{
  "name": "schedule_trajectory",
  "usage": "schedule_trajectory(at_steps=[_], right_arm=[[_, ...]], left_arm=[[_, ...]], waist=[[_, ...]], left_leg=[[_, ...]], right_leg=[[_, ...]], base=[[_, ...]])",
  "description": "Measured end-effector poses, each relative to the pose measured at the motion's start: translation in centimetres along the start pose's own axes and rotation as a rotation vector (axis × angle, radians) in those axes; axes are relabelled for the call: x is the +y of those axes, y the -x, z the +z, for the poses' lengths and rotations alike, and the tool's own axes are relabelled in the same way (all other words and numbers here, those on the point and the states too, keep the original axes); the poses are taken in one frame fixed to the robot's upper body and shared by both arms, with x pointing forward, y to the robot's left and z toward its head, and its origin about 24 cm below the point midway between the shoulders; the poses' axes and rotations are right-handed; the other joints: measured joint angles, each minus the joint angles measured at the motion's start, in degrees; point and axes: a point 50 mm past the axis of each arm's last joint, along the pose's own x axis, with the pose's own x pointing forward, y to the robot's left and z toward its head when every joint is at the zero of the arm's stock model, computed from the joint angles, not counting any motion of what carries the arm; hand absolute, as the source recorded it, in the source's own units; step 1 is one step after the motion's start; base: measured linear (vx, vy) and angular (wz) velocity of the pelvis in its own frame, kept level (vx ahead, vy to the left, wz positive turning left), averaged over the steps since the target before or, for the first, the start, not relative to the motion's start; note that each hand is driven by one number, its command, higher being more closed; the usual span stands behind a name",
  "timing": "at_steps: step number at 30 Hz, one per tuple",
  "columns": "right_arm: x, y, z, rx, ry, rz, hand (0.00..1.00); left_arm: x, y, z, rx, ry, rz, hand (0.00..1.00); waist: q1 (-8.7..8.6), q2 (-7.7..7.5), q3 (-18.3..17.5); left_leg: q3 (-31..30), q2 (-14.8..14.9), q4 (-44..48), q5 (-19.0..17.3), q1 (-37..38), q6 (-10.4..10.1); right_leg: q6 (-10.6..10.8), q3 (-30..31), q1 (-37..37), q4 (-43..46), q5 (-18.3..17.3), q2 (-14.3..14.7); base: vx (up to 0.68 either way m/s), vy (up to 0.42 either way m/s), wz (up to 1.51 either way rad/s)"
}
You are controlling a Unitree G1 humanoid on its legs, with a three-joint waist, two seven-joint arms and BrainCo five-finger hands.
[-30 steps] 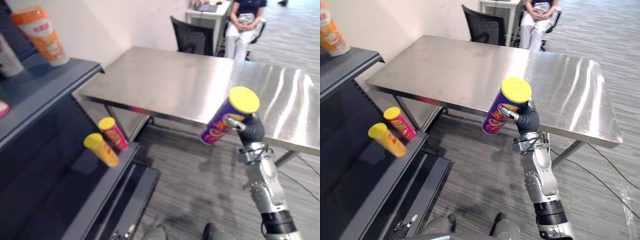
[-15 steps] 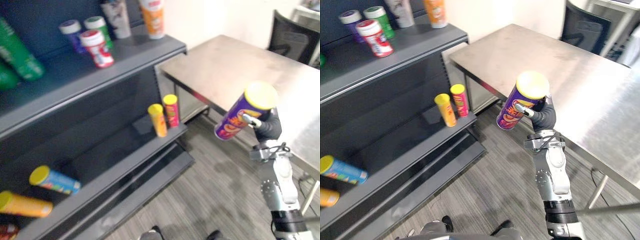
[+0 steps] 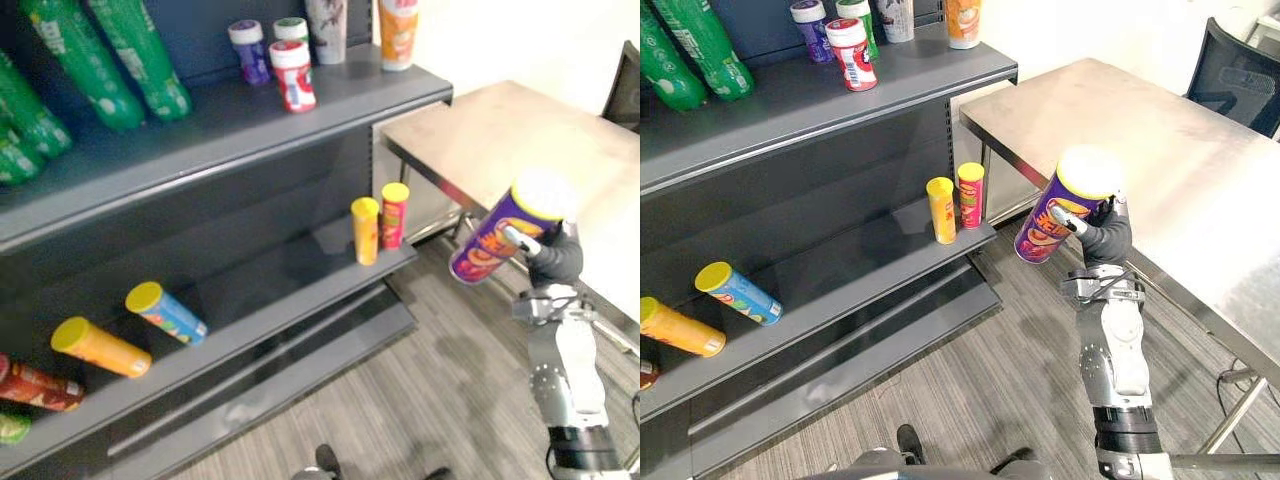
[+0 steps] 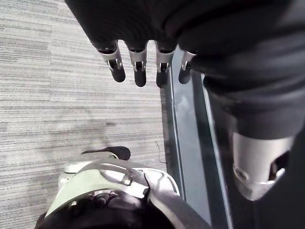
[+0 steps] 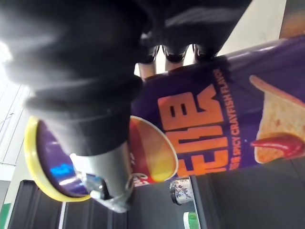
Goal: Put the gum and the chips on the shelf.
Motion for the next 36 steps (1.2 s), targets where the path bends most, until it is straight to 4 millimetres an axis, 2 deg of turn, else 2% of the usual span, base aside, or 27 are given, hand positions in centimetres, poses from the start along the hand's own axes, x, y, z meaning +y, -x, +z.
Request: schedule_trajectory(at_steps=[5, 11, 12, 13, 14, 15, 16, 17, 18, 19, 20, 22, 23, 24, 25, 26, 28, 31, 34, 36], right_arm=[[0.7, 0.2, -0.8, 0.028, -0.016, 0.065, 1.0], [2.5, 0.5, -2.3, 0.082, -0.055, 0.173, 1.0], [3.0, 0.4, -2.5, 0.082, -0.069, 0.187, 1.0], [3.4, 0.4, -2.6, 0.088, -0.077, 0.203, 1.0], [3.9, 0.4, -2.8, 0.094, -0.085, 0.223, 1.0], [4.2, 0.4, -2.9, 0.094, -0.089, 0.232, 1.0], [4.5, 0.4, -3.0, 0.089, -0.097, 0.233, 1.0], [5.1, 0.3, -2.9, 0.079, -0.089, 0.242, 1.0], [5.4, 0.2, -2.9, 0.075, -0.088, 0.252, 1.0], [6.0, 0.0, -2.9, 0.065, -0.102, 0.264, 1.0], [6.1, 0.0, -2.8, 0.056, -0.107, 0.267, 1.0], [6.3, -0.1, -2.7, 0.042, -0.111, 0.274, 1.0], [6.3, 0.0, -2.7, 0.042, -0.111, 0.274, 1.0], [6.3, 0.0, -2.7, 0.041, -0.114, 0.274, 1.0], [6.4, -0.1, -2.4, 0.031, -0.117, 0.279, 1.0], [6.3, -0.2, -2.3, 0.027, -0.113, 0.282, 1.0], [6.3, -0.2, -2.3, 0.028, -0.125, 0.285, 1.0], [6.2, -0.1, -2.3, 0.034, -0.118, 0.29, 1.0], [6.2, 0.0, -2.4, 0.047, -0.103, 0.308, 1.0], [6.2, 0.0, -2.5, 0.053, -0.097, 0.315, 1.0]], left_arm=[[0.0, -0.1, 0.5, -0.024, -0.006, -0.011, 0.0], [0.2, -0.4, 1.4, -0.048, 0.028, 0.001, 0.0], [0.1, -0.5, 1.7, -0.055, 0.031, 0.002, 0.0], [0.1, -0.6, 1.9, -0.06, 0.038, 0.005, 0.0], [0.2, -0.7, 2.3, -0.073, 0.044, 0.006, 0.0], [0.2, -0.7, 2.5, -0.079, 0.044, 0.007, 0.0], [0.5, -0.9, 2.9, -0.089, 0.038, 0.016, 0.0], [0.5, -1.1, 3.7, -0.107, 0.033, 0.02, 0.0], [0.7, -1.2, 4.0, -0.114, 0.029, 0.028, 0.0], [1.2, -1.4, 4.5, -0.121, 0.025, 0.046, 0.0], [1.3, -1.5, 4.8, -0.123, 0.022, 0.05, 0.0], [1.1, -1.6, 5.1, -0.126, 0.023, 0.044, 0.0], [1.1, -1.6, 5.1, -0.126, 0.023, 0.045, 0.0], [1.5, -1.6, 5.0, -0.123, 0.02, 0.052, 0.0], [1.7, -1.6, 5.0, -0.124, 0.026, 0.062, 0.0], [1.8, -1.6, 5.0, -0.123, 0.035, 0.066, 0.0], [1.4, -1.4, 4.2, -0.104, 0.05, 0.059, 0.0], [1.1, -1.4, 3.8, -0.093, 0.058, 0.051, 0.0], [0.5, -1.3, 4.0, -0.109, 0.067, 0.028, 0.0], [0.2, -1.3, 4.0, -0.111, 0.078, 0.023, 0.0]], waist=[[0.12, -0.82, 0.83], [2.0, -2.7, 2.68], [1.94, -2.81, 3.08], [2.05, -2.88, 3.67], [2.24, -2.98, 4.44], [2.07, -2.88, 4.84], [1.8, -2.41, 5.25], [1.47, -2.9, 5.84], [1.52, -3.36, 6.12], [1.56, -4.15, 6.61], [1.61, -4.44, 6.8], [1.8, -4.72, 7.25], [1.78, -4.67, 7.33], [1.72, -4.9, 7.32], [1.61, -6.4, 7.15], [1.47, -6.08, 7.39], [1.4, -4.49, 7.33], [0.37, -4.22, 7.23], [-0.1, -4.07, 7.2], [-0.14, -3.86, 7.21]], left_leg=[[0.08, -0.78, -3.19, 2.07, 0.2, -0.13], [-1.78, -1.75, -2.24, 1.41, -0.94, 0.78], [-3.54, -1.85, -1.32, 1.0, -1.61, 1.1], [-5.67, -1.78, -0.1, 0.44, -2.16, 1.23], [-8.23, -1.91, 1.55, -0.43, -2.36, 1.62], [-9.97, -1.64, 2.55, -0.81, -2.44, 1.96], [-12.9, -1.24, 3.79, -1.23, -3.62, 2.11], [-16.26, -1.2, 4.47, -1.24, -4.49, 2.16], [-17.26, -1.4, 4.57, -1.23, -4.65, 2.16], [-19.14, -2.3, 5.1, -1.25, -4.86, 2.15], [-19.84, -2.73, 5.4, -1.3, -4.92, 2.1], [-22.49, -3.46, 6.78, -1.79, -5.17, 1.34], [-23.1, -3.51, 7.22, -2.02, -5.26, 0.99], [-23.87, -3.9, 7.7, -2.35, -5.39, 0.43], [-23.76, -4.28, 7.89, -2.35, -5.38, -0.27], [-24.1, -3.85, 8.01, -2.24, -5.43, -0.76], [-24.6, -0.53, 5.41, -0.55, -5.16, -3.35], [-25.25, 2.39, 0.16, 2.81, -3.86, -5.36], [-25.36, 3.58, -1.79, 4.74, -3.03, -6.24], [-25.27, 3.53, -1.8, 4.9, -3.13, -6.26]], right_leg=[[0.04, -0.26, -0.9, 0.17, 0.01, -0.38], [-0.35, -1.14, -0.67, 3.35, 0.42, -2.27], [-0.36, 0.46, -0.71, 5.97, 1.07, -3.35], [-1.95, 4.32, -1.23, 9.29, 2.15, -4.17], [-5.06, 13.03, -3.35, 14.27, 3.91, -4.61], [-6.56, 18.23, -5.37, 17.15, 4.12, -4.29], [-5.03, 25.82, -7.22, 18.6, 1.56, -1.98], [-3.57, 33.07, -7.69, 15.67, -3.27, 2.4], [-3.3, 35.47, -7.94, 14.12, -4.38, 3.9], [-2.99, 38.69, -7.98, 10.71, -4.59, 5.53], [-2.81, 40.33, -8.13, 9.26, -4.48, 5.97], [-1.15, 46.55, -8.97, 5.68, -3.42, 7.45], [-0.65, 47.72, -8.87, 4.86, -3.1, 7.77], [0.21, 48.67, -8.46, 3.0, -2.55, 7.77], [0.84, 48.55, -7.35, 0.76, -2.26, 7.41], [2.8, 48.16, -7.02, 0.67, -2.24, 7.62], [1.66, 46.21, -6.88, -0.29, -2.87, 10.93], [-0.37, 43.3, -6.89, -0.83, -3.25, 13.89], [-1.88, 41.72, -6.79, 0.43, -4.25, 14.8], [-1.93, 41.18, -6.7, 0.9, -4.58, 14.73]], base=[[-0.02, 0.039, 0.04], [0.04, 0.021, 0.21], [0.1, 0.081, 0.8], [0.12, 0.14, 1.02], [0.09, 0.128, 0.88], [0.09, 0.067, 0.94], [0.09, -0.032, 1.2], [0.11, -0.043, 1.21], [0.08, -0.078, 1.21], [0.07, -0.06, 0.8], [0.1, -0.118, 0.92], [0.08, -0.121, 0.76], [0.05, -0.133, 0.64], [0.07, -0.272, 0.6], [0.07, -0.303, 0.6], [0.08, -0.329, 0.42], [0.07, -0.257, 0.15], [0.1, -0.226, 0.2], [0.14, -0.167, 0.18], [0.11, -0.054, 0.14]])
